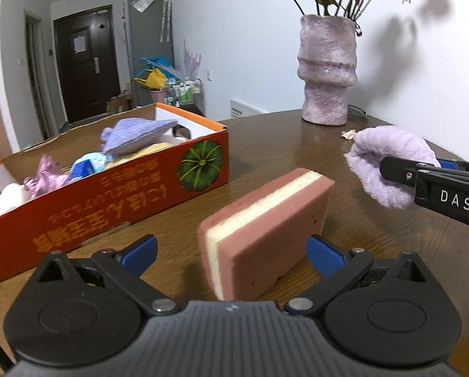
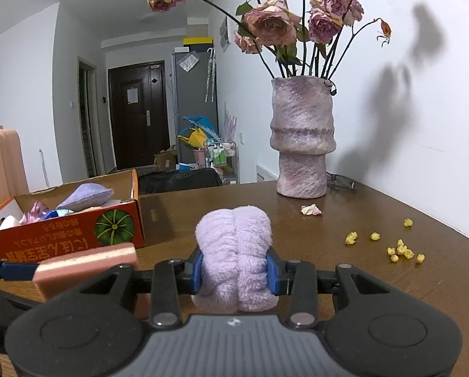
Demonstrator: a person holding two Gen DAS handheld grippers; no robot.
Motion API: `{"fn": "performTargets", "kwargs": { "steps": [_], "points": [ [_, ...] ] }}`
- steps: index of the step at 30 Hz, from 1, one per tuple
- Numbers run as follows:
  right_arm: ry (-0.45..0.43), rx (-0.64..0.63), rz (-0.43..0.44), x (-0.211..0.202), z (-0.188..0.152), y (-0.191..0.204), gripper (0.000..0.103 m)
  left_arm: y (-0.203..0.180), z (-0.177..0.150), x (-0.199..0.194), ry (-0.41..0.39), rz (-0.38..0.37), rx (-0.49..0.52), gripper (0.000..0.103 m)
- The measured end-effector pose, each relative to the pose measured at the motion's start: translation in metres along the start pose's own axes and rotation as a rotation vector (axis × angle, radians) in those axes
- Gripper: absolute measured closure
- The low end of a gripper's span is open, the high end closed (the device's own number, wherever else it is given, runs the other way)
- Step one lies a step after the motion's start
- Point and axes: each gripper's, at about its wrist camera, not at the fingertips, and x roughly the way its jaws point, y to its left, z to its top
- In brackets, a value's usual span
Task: Organize soft objects
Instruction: 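Close the left tool on the pink-and-cream sponge block and lift it, then carry the sponge block and lavender towel to the cardboard box with both tools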
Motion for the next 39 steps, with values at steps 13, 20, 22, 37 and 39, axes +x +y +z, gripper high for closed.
{"fn": "performTargets", "kwargs": {
  "steps": [13, 20, 22, 37, 39],
  "points": [
    [0.022, -0.029, 0.014, 0.018, -0.001, 0.000, 0.065, -0.003, 0.018, 0.036, 0.008, -0.012, 0.041, 0.011],
    [0.007, -0.059, 0.003, 0.015, -0.003, 0.005, 0.065, 0.004, 0.017, 0.039, 0.028, -0.045, 0.004, 0.056],
    [-0.010, -0.077, -0.005, 0.013, -0.004, 0.009, 0.065, 0.005, 0.017, 0.040, 0.036, -0.057, -0.001, 0.071],
    [-0.078, -0.003, -0.007, -0.013, -0.004, 0.047, 0.065, 0.025, 0.023, -0.011, -0.102, 0.030, -0.137, 0.071],
    [-0.089, 0.000, -0.004, -0.015, -0.004, 0.051, 0.065, 0.030, 0.024, -0.017, -0.113, 0.038, -0.159, 0.071]
  ]
}}
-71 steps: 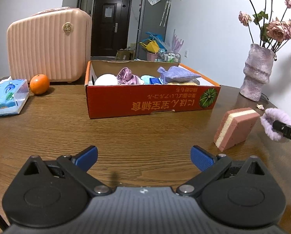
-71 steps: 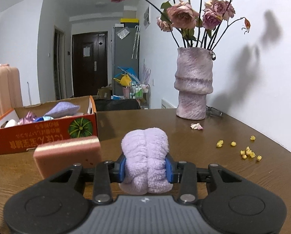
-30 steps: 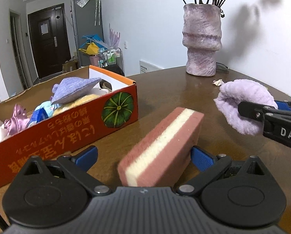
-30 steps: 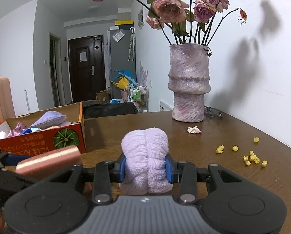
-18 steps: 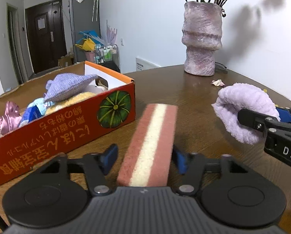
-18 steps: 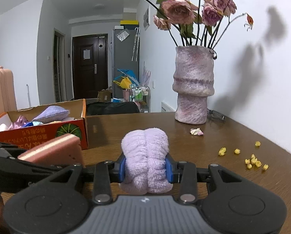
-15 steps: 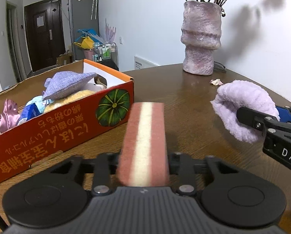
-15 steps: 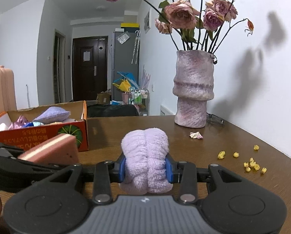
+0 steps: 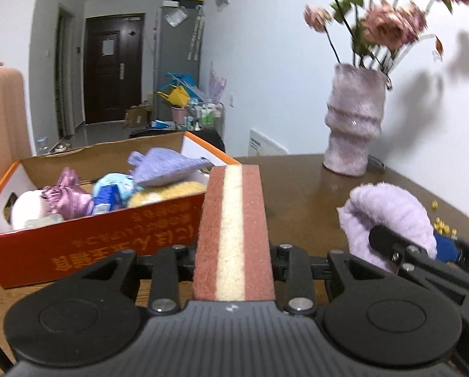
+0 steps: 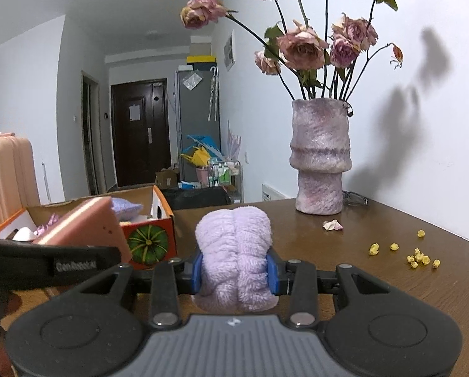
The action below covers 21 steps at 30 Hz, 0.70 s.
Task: Organize soft objects
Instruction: 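Carry the sponge block and lavender towel to the cardboard box with both tools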
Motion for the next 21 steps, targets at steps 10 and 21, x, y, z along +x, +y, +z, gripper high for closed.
{"fn": "performTargets", "kwargs": {
  "steps": [10, 21],
  "points": [
    [-0.032, 0.000, 0.032, -0.006, 0.000, 0.023, 0.065, 0.036, 0.011, -0.024, -0.058, 0.070, -0.114, 0.071],
    [-0.080, -0.034, 0.072, -0.005, 0.002, 0.051, 0.065, 0.054, 0.026, -0.035, -0.125, 0.104, -0.146, 0.071]
  ]
}}
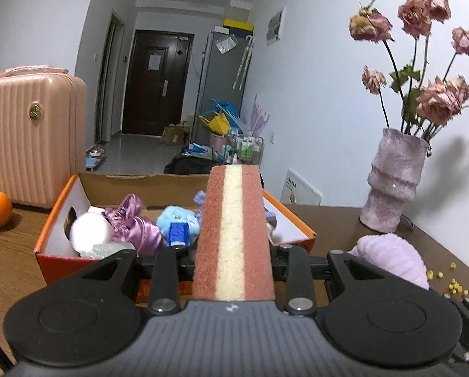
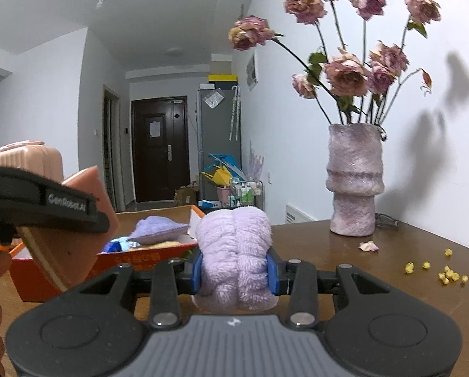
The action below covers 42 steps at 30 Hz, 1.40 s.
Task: Organize soft objects
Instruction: 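Carry the sponge block and lavender towel to the cardboard box with both tools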
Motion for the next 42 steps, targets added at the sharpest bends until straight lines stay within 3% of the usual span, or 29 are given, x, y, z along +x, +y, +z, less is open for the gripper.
{"fn": "performTargets", "kwargs": {
  "steps": [21, 42],
  "points": [
    [-0.076, -0.039, 0.082, 0.038, 0.012, 0.052, 0.065, 0.040, 0.025, 0.009, -0.073, 0.069, -0.051, 0.071],
    [-0.137, -0.066, 0.189, 0.090, 0.025, 0.100, 0.065, 0.080, 0.055, 0.046, -0.115, 0.111, -0.070, 0.071]
  ]
}}
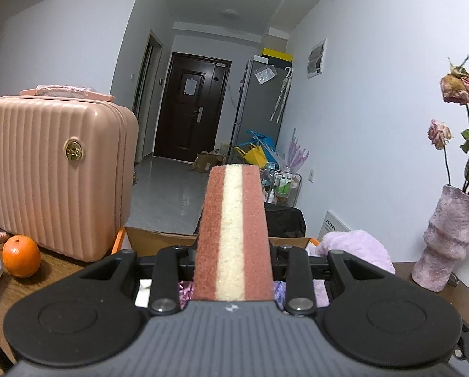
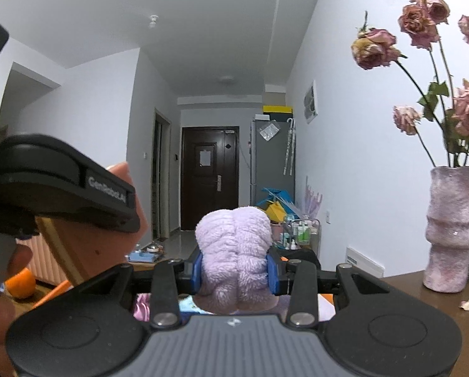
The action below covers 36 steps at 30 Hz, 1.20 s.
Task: Organize soft objects
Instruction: 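Carry the sponge block and lavender towel to the cardboard box with both tools, then open both tools to drop the sponge block and towel into the box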
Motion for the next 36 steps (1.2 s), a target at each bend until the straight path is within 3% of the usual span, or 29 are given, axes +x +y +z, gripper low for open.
{"fn": "performTargets", "kwargs": {
  "steps": [15, 28, 32, 33, 35, 36],
  "points": [
    [-0.002, -0.006, 0.065, 0.049, 0.003, 0.005, 0.065, 0.019, 0.008, 0.035, 0.008, 0.049, -0.031, 0.071],
    [0.056, 0.010, 0.081, 0.068, 0.000, -0.001, 0.065, 0.013, -0.002, 0.055, 0.039, 0.081, 0.016, 0.071],
    [0.070, 0.005, 0.079, 0.072, -0.001, 0.001, 0.059, 0.012, -0.004, 0.056, 0.042, 0.089, 0.013, 0.070],
    [0.079, 0.009, 0.079, 0.073, -0.002, 0.001, 0.058, 0.011, -0.004, 0.056, 0.041, 0.095, 0.012, 0.068],
    [0.093, 0.011, 0.069, 0.078, -0.002, 0.000, 0.056, 0.011, -0.005, 0.056, 0.038, 0.111, 0.011, 0.046],
    [0.097, 0.010, 0.060, 0.079, -0.002, 0.000, 0.054, 0.012, -0.003, 0.058, 0.037, 0.120, 0.007, 0.041]
  ]
}}
